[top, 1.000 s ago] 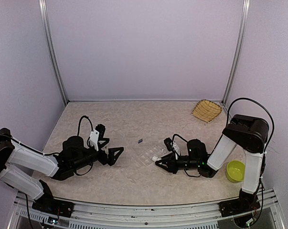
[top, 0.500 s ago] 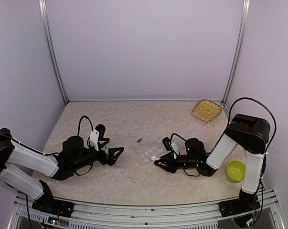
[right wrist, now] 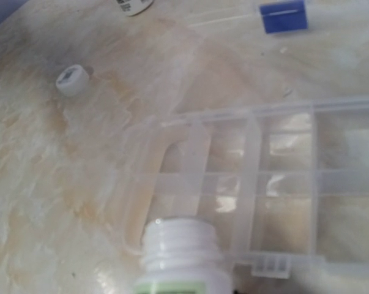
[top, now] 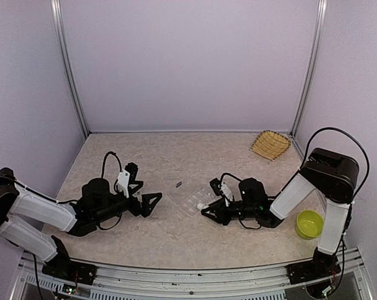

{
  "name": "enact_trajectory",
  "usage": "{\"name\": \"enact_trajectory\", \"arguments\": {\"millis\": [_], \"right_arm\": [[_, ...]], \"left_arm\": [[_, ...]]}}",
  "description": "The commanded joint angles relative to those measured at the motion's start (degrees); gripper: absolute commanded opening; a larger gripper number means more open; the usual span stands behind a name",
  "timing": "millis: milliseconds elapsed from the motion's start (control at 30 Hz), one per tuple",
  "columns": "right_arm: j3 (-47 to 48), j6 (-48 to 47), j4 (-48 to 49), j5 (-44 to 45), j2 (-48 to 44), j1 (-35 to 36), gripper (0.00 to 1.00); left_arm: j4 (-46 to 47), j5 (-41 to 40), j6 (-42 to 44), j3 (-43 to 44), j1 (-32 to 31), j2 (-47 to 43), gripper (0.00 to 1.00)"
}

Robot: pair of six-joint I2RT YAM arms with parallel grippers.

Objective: Sort the pills into containers
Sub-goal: Pour the pill into the compartment of the pill container.

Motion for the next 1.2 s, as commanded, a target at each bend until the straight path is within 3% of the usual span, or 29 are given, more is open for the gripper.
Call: {"name": "enact_trajectory", "arguments": {"millis": [0, 1167], "right_arm": [[1.13, -1.18, -6.38, 1.36, -1.52, 0.66, 0.11], [7.79, -4.02, -24.13, 3.44, -5.21, 2.01, 0.1]], "left_arm": [[1.47, 0.76, -0.42, -0.3, 0.43, 0.09, 0.99], [1.44, 0.97, -0.42, -0.21, 0.43, 0.31, 0.99]]}}
